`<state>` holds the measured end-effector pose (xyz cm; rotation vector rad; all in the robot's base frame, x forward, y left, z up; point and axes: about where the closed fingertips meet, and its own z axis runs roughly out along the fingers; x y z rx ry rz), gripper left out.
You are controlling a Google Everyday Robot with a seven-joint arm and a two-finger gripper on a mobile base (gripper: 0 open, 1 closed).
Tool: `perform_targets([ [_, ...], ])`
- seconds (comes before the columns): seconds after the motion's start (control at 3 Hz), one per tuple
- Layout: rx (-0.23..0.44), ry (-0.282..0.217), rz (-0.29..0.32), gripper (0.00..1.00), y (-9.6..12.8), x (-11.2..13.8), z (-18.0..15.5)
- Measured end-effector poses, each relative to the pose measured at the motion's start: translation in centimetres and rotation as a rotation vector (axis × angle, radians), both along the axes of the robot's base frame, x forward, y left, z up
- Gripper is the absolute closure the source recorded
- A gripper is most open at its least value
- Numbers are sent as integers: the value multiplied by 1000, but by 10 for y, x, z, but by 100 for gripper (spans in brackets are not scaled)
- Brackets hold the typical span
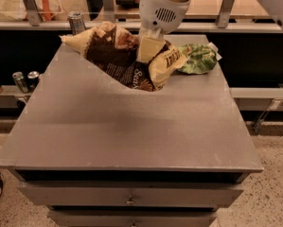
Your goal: Pick brown chip bag
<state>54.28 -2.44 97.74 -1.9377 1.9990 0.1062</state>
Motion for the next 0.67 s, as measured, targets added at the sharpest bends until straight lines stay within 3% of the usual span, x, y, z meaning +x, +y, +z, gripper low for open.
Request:
perform_targets([
  [0.67, 5, 16, 50, 100, 7, -4, 3],
])
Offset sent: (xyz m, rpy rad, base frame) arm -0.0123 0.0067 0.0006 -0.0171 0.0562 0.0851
